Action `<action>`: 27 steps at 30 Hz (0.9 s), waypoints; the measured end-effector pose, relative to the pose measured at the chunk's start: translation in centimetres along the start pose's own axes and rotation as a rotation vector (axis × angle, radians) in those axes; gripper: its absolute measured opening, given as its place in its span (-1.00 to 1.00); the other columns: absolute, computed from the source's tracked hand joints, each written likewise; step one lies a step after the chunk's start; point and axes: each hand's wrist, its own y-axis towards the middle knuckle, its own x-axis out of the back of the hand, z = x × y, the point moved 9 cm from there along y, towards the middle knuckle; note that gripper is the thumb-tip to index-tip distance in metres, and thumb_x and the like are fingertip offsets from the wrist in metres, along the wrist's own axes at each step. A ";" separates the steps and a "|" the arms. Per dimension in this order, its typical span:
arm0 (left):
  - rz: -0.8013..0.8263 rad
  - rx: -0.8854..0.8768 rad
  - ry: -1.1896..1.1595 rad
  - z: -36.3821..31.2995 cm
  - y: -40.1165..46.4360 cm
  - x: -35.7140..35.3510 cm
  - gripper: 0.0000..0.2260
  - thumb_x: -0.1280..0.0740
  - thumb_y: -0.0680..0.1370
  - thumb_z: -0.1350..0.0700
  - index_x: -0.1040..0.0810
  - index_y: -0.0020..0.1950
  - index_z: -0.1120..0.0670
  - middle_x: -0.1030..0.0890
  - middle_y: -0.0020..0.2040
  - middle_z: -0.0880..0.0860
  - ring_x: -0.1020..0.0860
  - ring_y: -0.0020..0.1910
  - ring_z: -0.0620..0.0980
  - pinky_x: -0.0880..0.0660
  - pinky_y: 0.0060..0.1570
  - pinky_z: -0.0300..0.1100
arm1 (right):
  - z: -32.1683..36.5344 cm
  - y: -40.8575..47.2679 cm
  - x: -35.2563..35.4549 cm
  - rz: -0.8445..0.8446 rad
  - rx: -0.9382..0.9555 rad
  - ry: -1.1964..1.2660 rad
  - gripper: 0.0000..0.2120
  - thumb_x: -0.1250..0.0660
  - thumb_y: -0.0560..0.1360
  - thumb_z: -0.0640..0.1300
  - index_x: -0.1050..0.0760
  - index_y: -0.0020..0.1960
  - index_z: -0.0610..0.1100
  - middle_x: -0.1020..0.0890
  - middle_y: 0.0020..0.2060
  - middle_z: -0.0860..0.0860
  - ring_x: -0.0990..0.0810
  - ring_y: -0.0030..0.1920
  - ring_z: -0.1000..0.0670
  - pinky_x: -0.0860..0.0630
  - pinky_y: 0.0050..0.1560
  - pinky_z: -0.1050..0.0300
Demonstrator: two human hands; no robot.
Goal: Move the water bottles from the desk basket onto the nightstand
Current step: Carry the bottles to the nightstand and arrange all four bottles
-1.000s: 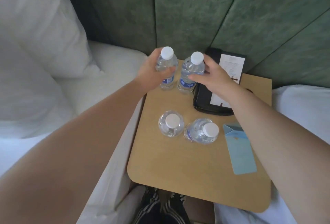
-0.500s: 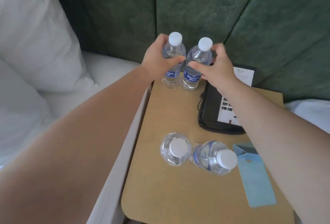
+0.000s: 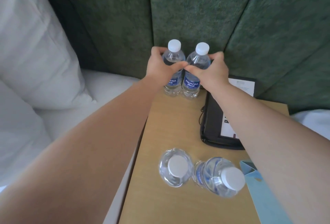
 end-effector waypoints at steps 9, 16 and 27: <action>0.040 0.171 0.021 0.8 -3.4 0.9 -0.02 -0.55 0.34 -0.13 -0.05 0.57 0.07 -0.33 0.49 0.01 -0.38 0.33 -0.10 -0.32 0.07 -0.38 | -0.5 -2.3 0.9 0.138 -0.078 -0.041 -0.11 -0.50 0.36 0.12 -0.09 0.50 -0.05 -0.44 0.36 -0.10 -0.45 0.32 -0.10 -0.38 0.15 0.08; 0.112 0.382 -0.188 1.1 -15.0 3.2 -0.42 -0.40 0.46 -0.21 -0.43 0.41 0.02 -0.52 0.34 0.00 -0.48 0.31 -0.03 -0.40 0.34 0.00 | -2.8 -10.2 5.3 0.394 -0.064 -0.106 -0.41 -0.30 0.55 -0.23 -0.17 0.50 -0.01 -0.38 0.41 -0.12 -0.45 0.31 -0.06 -0.37 0.21 0.13; 0.425 0.237 0.089 0.6 -26.5 1.8 -0.05 -0.56 0.12 -0.25 -0.30 0.46 -0.15 -0.46 0.33 -0.05 -0.42 0.33 -0.05 -0.35 0.35 -0.04 | -5.1 -24.2 7.9 0.777 -0.056 -0.078 -0.04 -0.57 0.29 0.06 -0.03 0.47 0.36 -0.17 0.46 0.28 -0.15 0.46 0.21 -0.22 0.42 0.10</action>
